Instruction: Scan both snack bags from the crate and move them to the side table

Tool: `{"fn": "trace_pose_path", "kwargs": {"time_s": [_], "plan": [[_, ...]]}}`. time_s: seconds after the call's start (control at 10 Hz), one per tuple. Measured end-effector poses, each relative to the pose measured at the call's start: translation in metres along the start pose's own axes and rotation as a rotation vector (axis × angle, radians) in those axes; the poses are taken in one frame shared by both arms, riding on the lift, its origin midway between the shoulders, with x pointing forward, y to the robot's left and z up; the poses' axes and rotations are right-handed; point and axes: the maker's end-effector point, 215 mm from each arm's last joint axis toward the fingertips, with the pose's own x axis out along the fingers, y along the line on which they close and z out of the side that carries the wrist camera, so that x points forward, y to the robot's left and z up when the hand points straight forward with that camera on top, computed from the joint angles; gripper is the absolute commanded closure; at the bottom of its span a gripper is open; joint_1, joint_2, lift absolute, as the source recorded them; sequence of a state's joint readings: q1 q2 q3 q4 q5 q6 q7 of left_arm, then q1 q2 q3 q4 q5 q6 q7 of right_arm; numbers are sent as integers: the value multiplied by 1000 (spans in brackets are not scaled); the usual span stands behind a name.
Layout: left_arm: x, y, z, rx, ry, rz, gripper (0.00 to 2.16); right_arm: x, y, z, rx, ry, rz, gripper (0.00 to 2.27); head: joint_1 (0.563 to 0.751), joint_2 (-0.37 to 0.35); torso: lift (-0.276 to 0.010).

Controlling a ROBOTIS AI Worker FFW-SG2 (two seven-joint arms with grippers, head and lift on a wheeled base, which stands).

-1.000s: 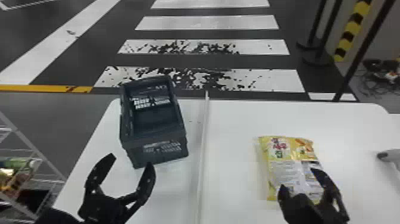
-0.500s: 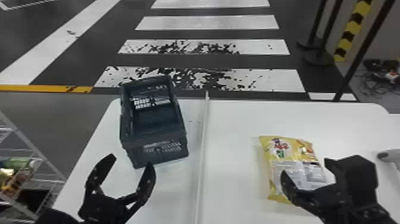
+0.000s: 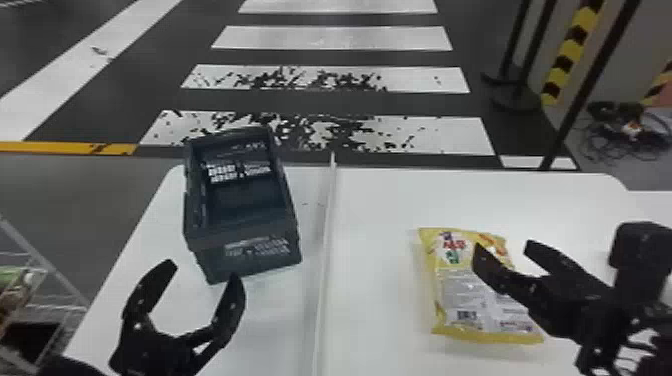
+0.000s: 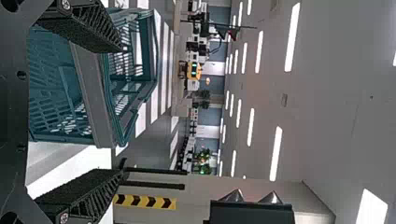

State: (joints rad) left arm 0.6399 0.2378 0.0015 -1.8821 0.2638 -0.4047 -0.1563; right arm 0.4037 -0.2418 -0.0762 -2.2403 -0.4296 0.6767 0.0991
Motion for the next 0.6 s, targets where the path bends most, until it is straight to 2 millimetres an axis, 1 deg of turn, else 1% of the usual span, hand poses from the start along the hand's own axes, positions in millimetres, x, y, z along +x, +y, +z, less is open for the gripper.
{"fn": "trace_pose_path", "kwargs": {"time_s": [0.1, 0.2, 0.3, 0.4, 0.6], "plan": [[-1, 0, -1, -1, 3, -2, 80, 5, -1, -3, 31, 2, 20, 1531, 695, 41, -99], [-1, -1, -2, -1, 5, -2, 80, 10, -3, -7, 45, 10, 27, 2078, 695, 42, -99], [-2, -1, -2, -1, 7, -1, 80, 16, -5, -13, 49, 24, 38, 2088, 695, 42, -99], [-2, -1, -2, -2, 8, -1, 80, 23, -5, -22, 46, 43, 60, 2125, 695, 43, -99], [-3, -1, -3, -3, 10, -1, 80, 41, -10, -42, 60, 80, 88, 2128, 695, 48, -99]]}}
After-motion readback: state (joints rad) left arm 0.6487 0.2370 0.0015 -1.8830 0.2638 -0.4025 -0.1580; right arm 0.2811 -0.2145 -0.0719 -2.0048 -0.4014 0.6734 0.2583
